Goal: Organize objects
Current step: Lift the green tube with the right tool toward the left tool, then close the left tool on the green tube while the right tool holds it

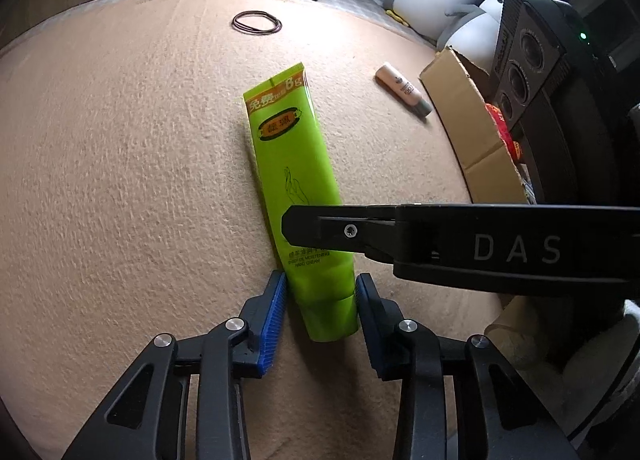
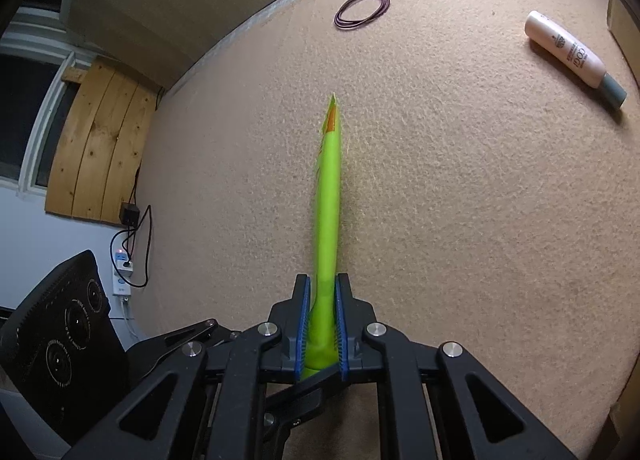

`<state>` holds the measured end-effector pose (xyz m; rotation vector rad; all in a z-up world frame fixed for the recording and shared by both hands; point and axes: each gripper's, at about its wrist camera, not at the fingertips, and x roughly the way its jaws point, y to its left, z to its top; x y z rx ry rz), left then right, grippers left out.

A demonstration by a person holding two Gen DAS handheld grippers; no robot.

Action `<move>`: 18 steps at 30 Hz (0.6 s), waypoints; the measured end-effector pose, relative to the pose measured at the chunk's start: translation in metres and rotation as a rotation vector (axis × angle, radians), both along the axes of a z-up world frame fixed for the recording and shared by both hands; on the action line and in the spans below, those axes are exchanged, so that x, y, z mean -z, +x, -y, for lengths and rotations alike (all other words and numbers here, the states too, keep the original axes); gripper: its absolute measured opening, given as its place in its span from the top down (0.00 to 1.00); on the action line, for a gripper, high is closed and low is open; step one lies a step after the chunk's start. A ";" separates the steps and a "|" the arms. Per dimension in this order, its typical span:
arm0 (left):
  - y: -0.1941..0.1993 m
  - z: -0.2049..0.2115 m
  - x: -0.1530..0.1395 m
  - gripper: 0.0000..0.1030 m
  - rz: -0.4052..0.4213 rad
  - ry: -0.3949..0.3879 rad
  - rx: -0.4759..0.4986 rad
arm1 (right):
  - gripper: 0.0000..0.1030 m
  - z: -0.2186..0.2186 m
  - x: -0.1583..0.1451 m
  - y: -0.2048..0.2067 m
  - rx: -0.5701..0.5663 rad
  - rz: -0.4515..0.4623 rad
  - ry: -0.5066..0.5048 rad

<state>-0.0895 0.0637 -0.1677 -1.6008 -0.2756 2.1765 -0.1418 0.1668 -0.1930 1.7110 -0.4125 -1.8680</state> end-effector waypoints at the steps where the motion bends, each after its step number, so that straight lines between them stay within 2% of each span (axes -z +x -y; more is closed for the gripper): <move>1: 0.000 0.000 -0.001 0.63 -0.001 0.001 -0.001 | 0.89 -0.002 -0.001 0.000 0.001 -0.001 -0.002; 7: -0.004 -0.002 -0.015 0.65 -0.032 0.001 0.004 | 0.90 -0.009 -0.015 0.001 0.013 -0.022 -0.014; 12: 0.001 -0.007 -0.039 0.65 -0.081 0.003 0.032 | 0.90 -0.024 -0.039 0.001 0.031 -0.077 -0.012; 18: -0.012 -0.051 -0.062 0.65 -0.127 0.028 0.089 | 0.90 -0.058 -0.068 -0.001 0.077 -0.152 0.014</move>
